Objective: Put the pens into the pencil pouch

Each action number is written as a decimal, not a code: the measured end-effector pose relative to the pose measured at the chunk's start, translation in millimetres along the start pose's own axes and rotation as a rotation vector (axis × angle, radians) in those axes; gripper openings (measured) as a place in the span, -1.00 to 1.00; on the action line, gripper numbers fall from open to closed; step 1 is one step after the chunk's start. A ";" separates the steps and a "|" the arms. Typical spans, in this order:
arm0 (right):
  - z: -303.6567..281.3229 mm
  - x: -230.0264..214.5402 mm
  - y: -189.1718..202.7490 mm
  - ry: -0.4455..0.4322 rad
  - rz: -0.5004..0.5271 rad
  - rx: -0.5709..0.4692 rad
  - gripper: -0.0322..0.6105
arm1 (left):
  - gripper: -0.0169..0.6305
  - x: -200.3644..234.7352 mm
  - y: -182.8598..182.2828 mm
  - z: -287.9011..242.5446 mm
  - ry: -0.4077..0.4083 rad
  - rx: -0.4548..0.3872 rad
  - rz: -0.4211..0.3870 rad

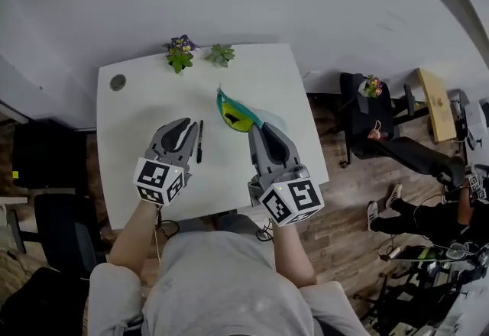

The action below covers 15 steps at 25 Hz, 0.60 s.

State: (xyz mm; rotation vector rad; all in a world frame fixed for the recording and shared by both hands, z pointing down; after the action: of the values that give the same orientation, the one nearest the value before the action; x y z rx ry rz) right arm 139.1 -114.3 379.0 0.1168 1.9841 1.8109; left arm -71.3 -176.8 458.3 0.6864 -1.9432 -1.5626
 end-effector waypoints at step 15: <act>37.1 25.9 11.5 0.241 -0.035 -0.048 -0.73 | -0.62 29.8 78.5 -74.6 0.164 0.509 0.011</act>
State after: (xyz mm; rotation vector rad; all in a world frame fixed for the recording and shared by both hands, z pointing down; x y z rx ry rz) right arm 127.3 -69.1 381.8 -0.1582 2.0856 1.9253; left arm -45.0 -234.2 551.1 0.9700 -2.2246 -0.9645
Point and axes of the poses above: the fingertips, and each gripper's own axes: z backward along the fingers, x to its left, y out of its underside, the point moved 8 cm from there along z, backward along the fingers, and after that the axes turned 2 degrees about -z, right-handed, at the moved point
